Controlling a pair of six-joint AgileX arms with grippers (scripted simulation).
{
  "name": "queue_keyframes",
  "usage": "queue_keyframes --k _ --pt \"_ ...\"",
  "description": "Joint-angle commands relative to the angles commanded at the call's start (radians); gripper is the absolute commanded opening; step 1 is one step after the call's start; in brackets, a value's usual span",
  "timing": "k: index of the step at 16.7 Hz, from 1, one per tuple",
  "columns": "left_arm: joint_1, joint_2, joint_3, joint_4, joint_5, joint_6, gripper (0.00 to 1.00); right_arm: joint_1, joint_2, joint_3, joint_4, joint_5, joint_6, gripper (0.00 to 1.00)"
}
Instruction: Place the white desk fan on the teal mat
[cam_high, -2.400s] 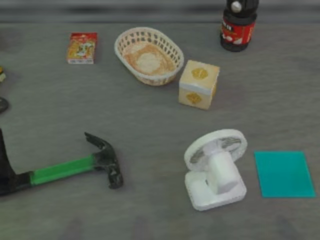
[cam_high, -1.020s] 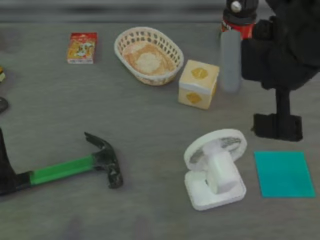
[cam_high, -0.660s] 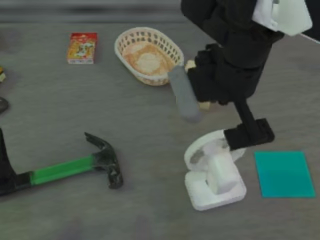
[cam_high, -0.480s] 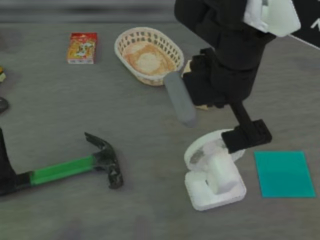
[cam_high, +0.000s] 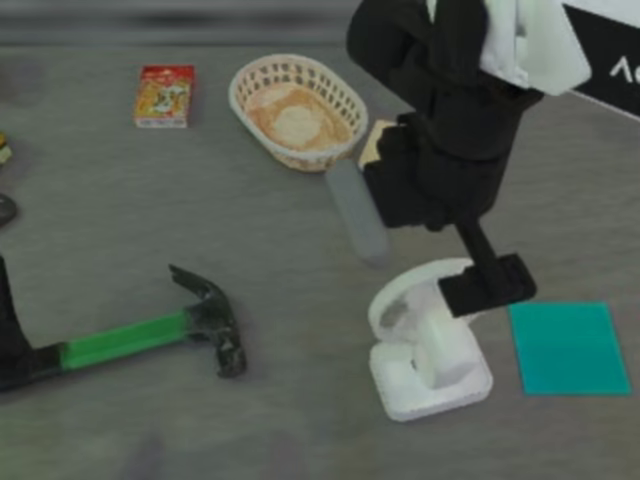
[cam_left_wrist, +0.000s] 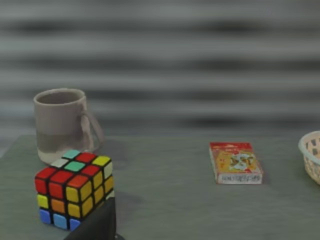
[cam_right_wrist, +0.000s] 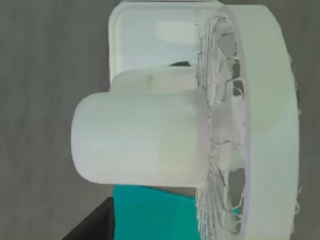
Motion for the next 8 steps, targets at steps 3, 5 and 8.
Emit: queue_keyframes --k 3,5,8 --pt "0.000 0.000 0.000 0.000 0.000 0.000 1.00 0.002 0.002 -0.093 0.096 0.000 0.002 1.00" --pt "0.000 0.000 0.000 0.000 0.000 0.000 1.00 0.003 0.004 -0.121 0.124 0.000 0.002 1.00" --pt "0.000 0.000 0.000 0.000 0.000 0.000 1.00 0.003 0.004 -0.121 0.124 0.000 0.002 1.00"
